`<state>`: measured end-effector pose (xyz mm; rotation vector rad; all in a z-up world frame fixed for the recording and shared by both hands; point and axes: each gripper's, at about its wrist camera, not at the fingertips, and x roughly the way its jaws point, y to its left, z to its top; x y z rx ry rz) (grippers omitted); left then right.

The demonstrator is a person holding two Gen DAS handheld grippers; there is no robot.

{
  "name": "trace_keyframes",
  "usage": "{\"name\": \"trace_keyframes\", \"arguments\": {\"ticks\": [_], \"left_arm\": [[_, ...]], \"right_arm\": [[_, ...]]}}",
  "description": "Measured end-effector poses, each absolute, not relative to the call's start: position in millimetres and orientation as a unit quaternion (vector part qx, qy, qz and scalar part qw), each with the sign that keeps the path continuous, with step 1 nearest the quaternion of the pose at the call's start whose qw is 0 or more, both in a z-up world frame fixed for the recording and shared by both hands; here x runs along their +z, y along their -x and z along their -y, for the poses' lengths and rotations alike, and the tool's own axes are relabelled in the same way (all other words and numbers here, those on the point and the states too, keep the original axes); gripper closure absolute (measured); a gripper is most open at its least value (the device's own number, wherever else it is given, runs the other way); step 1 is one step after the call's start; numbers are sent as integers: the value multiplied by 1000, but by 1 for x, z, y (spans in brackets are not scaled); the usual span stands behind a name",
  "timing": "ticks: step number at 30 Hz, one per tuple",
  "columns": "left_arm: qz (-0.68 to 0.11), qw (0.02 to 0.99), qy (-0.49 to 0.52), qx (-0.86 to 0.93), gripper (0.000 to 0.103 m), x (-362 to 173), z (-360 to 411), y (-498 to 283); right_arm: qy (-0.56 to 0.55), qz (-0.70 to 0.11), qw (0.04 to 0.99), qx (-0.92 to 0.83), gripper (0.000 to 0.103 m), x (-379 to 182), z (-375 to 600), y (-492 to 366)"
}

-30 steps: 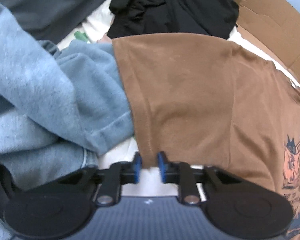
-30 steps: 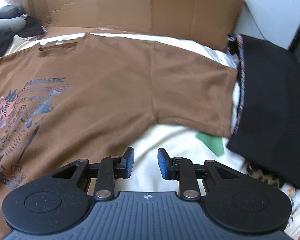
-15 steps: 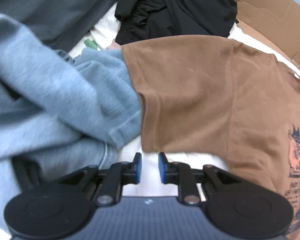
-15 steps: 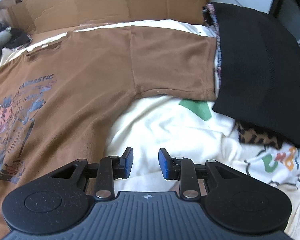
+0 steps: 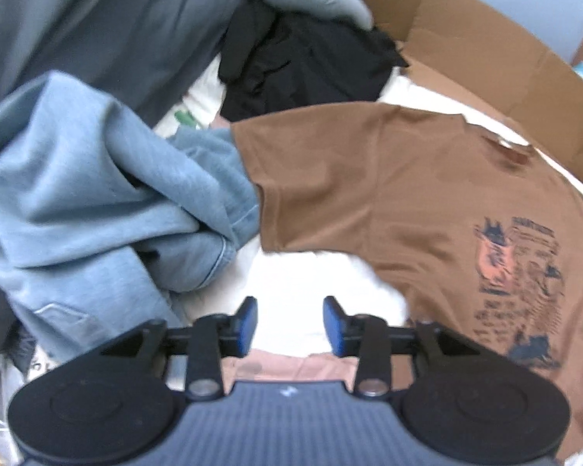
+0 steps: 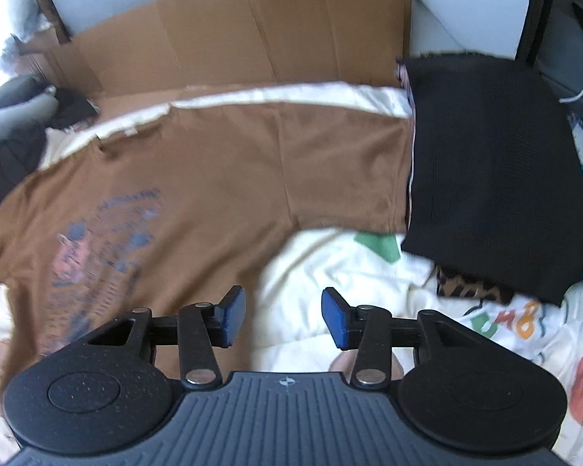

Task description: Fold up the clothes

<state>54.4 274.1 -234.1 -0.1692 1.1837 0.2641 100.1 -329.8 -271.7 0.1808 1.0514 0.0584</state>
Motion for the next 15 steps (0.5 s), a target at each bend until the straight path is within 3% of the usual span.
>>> {"name": "trace_keyframes", "arguments": {"ticks": [3,4,15], "left_arm": [[-553,823,76,106,53,-210,-266,-47],[-551,825,75,105,49,-203,-265,-45],[-522,845,74,90,46,-127,-247,-26]], "right_arm": [[-95,-498,861,41,37,-239,331,-110],[-95,-498,860,48,37,-229,332,-116],[-153,-479,862,57,31,-75,375,-195]]}}
